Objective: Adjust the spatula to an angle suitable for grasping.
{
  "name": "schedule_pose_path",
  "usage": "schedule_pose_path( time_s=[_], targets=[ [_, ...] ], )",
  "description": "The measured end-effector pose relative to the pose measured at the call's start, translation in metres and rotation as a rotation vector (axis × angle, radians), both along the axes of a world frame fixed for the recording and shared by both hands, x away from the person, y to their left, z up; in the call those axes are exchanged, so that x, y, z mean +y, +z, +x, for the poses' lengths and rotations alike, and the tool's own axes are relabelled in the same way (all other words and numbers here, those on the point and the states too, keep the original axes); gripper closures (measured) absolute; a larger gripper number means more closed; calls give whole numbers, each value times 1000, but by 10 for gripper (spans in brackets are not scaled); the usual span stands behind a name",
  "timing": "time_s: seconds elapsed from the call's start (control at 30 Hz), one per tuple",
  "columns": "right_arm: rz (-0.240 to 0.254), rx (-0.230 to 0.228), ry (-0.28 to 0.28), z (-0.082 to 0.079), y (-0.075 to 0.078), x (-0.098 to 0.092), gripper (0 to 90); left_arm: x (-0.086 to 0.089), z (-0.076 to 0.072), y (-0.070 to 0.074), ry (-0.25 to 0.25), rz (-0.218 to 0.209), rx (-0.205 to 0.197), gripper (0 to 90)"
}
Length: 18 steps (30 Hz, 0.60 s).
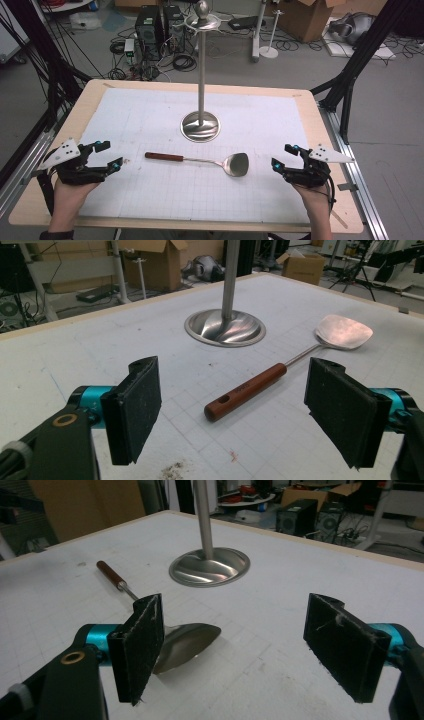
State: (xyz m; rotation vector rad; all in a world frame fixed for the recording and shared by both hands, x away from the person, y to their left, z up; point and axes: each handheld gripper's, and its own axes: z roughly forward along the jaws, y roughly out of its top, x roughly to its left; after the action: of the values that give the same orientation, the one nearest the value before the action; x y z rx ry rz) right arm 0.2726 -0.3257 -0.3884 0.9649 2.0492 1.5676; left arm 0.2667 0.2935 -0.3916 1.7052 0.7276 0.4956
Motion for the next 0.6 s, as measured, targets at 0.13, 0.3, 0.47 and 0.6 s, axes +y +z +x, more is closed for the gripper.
schedule_pose_path(
  time_s=[0.13, 0.3, 0.47, 0.6],
  targets=[
    [-7, 6, 19, 5, -1, 6, 235, 0, 0, 0, -4, 3, 2, 230],
    [-16, 2, 50, 11, 1, 17, 242, -1, 1, -1, -6, 2, 5, 230],
    [-20, 7, 81, 18, 4, 30, 245, -2, 1, -2, -14, 8, 11, 230],
    [-27, 15, 99, 22, 4, 37, 248, -3, 1, -2, -16, 8, 14, 229]
  ],
)
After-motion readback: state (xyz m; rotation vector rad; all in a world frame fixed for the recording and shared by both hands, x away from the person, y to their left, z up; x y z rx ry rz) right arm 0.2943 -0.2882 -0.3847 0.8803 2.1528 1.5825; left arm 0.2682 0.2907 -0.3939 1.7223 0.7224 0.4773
